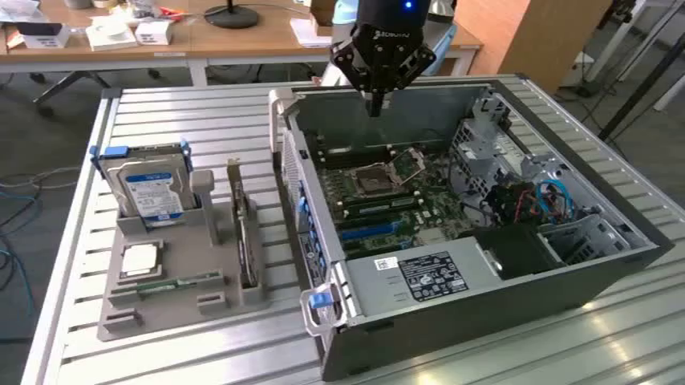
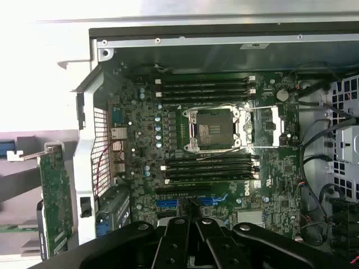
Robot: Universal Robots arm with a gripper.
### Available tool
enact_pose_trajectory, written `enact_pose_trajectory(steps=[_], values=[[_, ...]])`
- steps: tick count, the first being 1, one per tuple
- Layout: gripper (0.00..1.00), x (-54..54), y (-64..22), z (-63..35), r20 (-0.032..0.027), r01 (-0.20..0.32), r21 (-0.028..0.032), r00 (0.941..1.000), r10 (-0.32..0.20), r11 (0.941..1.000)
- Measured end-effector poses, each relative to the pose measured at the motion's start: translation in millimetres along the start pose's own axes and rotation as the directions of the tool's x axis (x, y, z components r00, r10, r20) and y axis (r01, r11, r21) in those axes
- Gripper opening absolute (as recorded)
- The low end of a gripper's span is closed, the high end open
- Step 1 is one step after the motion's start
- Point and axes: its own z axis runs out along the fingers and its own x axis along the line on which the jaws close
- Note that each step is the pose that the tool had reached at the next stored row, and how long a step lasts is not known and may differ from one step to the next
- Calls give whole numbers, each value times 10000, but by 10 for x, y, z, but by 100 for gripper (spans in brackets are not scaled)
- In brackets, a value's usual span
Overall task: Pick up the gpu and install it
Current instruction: 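Reach for the gpu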
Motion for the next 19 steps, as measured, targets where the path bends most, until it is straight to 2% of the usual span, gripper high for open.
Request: enact_pose_trajectory(steps=[19], values=[[10, 0, 0, 0, 0, 0, 0, 10000, 0, 10000]])
